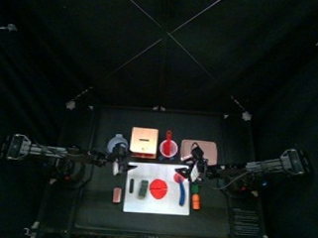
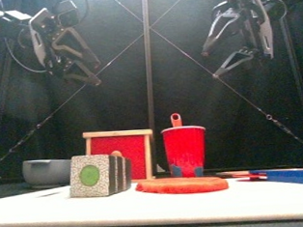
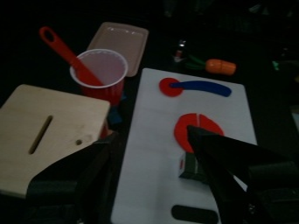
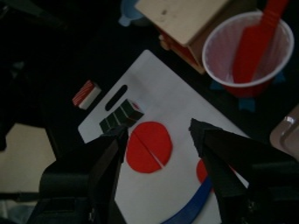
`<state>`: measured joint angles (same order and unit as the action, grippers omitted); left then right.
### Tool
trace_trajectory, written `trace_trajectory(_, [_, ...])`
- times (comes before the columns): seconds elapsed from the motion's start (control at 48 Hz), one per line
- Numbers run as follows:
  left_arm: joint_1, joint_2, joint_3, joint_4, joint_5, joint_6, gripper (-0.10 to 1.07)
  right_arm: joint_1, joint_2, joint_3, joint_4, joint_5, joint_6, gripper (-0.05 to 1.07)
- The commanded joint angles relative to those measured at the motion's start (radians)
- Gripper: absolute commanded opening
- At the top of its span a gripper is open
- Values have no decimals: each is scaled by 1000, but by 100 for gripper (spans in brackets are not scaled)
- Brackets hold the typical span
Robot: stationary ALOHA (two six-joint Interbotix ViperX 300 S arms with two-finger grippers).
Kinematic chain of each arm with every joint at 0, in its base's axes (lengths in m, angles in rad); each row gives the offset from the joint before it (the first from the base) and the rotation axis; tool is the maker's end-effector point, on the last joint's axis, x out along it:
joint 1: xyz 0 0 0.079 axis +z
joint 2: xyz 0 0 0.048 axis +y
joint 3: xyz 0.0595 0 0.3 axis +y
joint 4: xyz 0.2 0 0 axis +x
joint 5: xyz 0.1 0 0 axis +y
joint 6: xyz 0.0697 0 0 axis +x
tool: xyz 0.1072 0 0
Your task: Grab sushi roll
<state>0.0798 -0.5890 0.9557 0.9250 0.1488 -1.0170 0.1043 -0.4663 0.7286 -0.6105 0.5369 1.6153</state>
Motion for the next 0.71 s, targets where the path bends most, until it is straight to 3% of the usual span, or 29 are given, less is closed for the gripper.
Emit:
trace_trajectory(0.0, [11, -12, -14, 25, 12, 6, 95, 2, 37, -78, 98, 54, 3, 91])
trace_trajectory(0.146, [25, -18, -11, 80, 20, 26, 95, 2, 176, -176, 310, 138, 3, 91])
trace_trajectory(0.333, [52, -15, -11, 57, -3, 21, 95, 14, 390, -324, 460, 155, 5, 91])
trace_trajectory(0.688, [84, -28, 12, 51, -23, 23, 95, 11, 684, -580, 472, 156, 6, 91])
